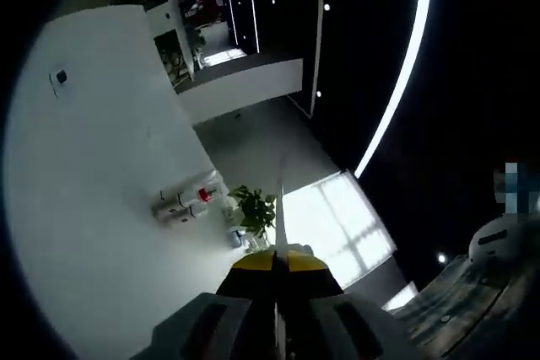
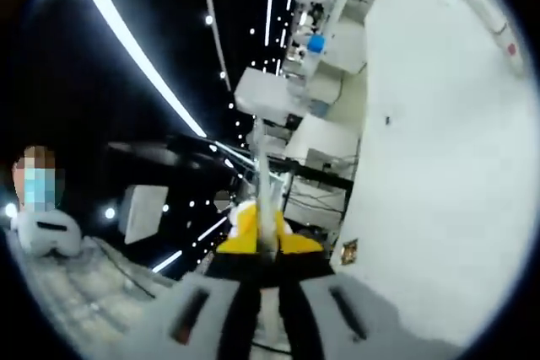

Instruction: Arrange the skincare products in the storage area until every visible bottle or jar stands upright without overlapping.

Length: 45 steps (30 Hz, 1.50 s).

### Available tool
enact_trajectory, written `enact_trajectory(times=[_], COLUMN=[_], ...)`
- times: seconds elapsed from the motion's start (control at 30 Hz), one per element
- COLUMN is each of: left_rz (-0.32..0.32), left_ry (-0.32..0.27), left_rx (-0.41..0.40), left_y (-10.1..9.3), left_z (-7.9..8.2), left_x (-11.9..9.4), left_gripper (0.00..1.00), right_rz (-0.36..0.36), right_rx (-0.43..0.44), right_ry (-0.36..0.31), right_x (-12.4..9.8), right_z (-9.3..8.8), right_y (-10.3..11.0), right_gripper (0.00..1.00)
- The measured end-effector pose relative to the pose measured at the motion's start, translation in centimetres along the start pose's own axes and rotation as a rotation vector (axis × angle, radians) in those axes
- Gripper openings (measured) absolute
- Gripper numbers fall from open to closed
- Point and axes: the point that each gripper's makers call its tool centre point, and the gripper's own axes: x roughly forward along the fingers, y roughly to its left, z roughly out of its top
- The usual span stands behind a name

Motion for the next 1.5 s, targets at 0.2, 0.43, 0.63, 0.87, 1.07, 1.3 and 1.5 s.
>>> enact_trajectory(times=[0.2, 0.43, 0.63, 0.87, 1.07, 1.3, 1.5], left_rz=[-0.041, -0.055, -0.036, -0.076, -0.041, -0.059, -0.083], left_ry=[0.036, 0.186, 0.166, 0.205, 0.343, 0.351, 0.356], left_rx=[0.003, 0.062, 0.068, -0.016, 0.019, 0.038, 0.006], left_y=[-0.6, -0.9, -0.5, -1.2, -0.5, -0.7, -0.2], left_z=[-0.2, -2.9, -2.7, -3.9, -5.5, -6.0, -6.4], left_x=[0.5, 1.3, 1.2, 1.4, 0.7, 1.4, 2.4], left_gripper=[0.02, 0.06, 0.01, 0.02, 0.02, 0.0, 0.01], right_rz=[0.02, 0.025, 0.022, 0.056, 0.043, -0.014, -0.023], right_rx=[0.004, 0.025, 0.019, 0.031, 0.019, -0.047, -0.119], right_ry=[-0.018, -0.083, -0.105, -0.185, -0.255, -0.291, -0.325], right_x=[-0.5, -1.4, -1.5, -2.9, -4.5, -5.1, -6.2], right_z=[0.3, 1.8, 1.9, 3.4, 4.6, 4.7, 4.6], right_y=[0.5, 0.7, 0.7, 1.3, 1.1, 0.8, 1.8], right_gripper=[0.0, 0.0, 0.02, 0.0, 0.0, 0.01, 0.0])
